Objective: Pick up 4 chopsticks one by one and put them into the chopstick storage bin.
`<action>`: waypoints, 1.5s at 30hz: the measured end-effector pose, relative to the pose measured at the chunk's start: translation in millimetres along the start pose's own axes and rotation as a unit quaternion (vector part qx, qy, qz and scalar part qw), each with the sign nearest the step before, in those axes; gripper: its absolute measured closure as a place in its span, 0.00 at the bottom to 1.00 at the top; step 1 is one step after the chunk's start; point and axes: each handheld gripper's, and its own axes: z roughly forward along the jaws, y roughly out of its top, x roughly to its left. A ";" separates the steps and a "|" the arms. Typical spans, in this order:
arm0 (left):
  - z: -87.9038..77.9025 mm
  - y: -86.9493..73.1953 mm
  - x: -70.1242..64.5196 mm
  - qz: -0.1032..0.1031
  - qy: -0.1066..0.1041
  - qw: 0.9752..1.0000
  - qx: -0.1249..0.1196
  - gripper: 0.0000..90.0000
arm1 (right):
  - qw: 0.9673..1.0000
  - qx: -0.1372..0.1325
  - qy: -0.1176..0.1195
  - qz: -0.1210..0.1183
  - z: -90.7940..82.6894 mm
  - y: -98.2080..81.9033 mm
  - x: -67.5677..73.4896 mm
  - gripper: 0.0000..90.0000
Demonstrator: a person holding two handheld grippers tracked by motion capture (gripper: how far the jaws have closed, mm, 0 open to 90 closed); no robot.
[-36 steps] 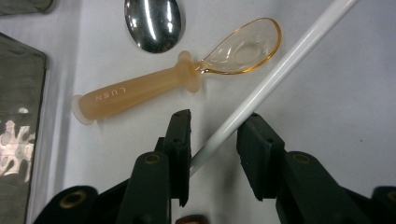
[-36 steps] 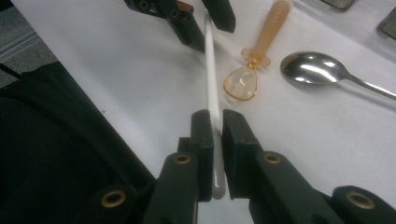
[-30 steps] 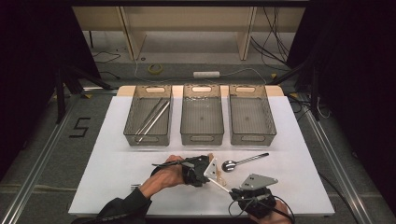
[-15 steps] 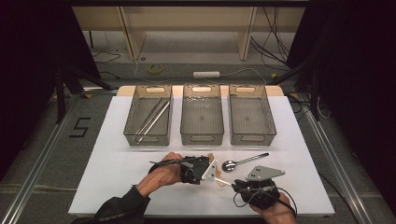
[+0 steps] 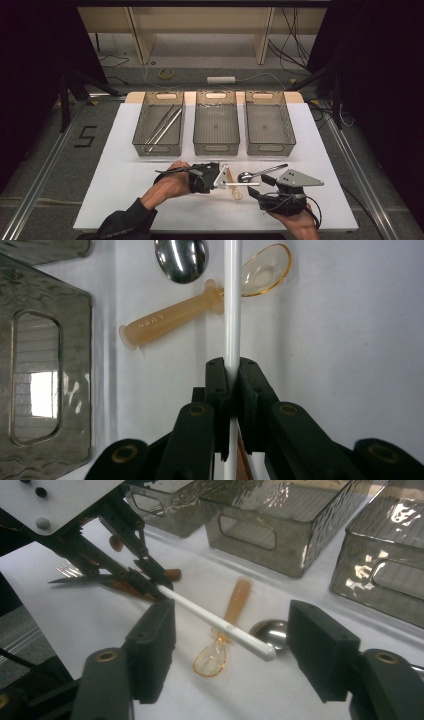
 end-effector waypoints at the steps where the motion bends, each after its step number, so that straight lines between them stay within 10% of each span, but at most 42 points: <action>1: -0.9 -0.4 0.9 -0.005 -0.001 1.000 0.001 0.93 | 1.000 -0.002 0.000 0.000 -0.4 -0.4 -0.1 0.40; 9: -11.9 -10.5 13.5 -0.072 0.006 0.997 -0.015 0.93 | 1.000 -0.008 0.001 -0.008 -1.1 -4.5 1.9 0.39; 15: -21.9 -19.4 24.6 -0.135 0.004 0.990 -0.039 0.93 | 1.000 -0.005 -0.001 -0.009 -0.7 -7.1 3.1 0.39; 38: -65.5 -56.8 55.8 -0.233 0.059 0.966 -0.091 0.93 | 1.000 0.002 0.003 -0.002 2.8 -10.7 4.7 0.34; 45: -78.8 -72.9 66.6 -0.268 0.072 0.955 -0.101 0.93 | 1.000 0.000 0.004 0.001 2.1 -11.2 5.2 0.33</action>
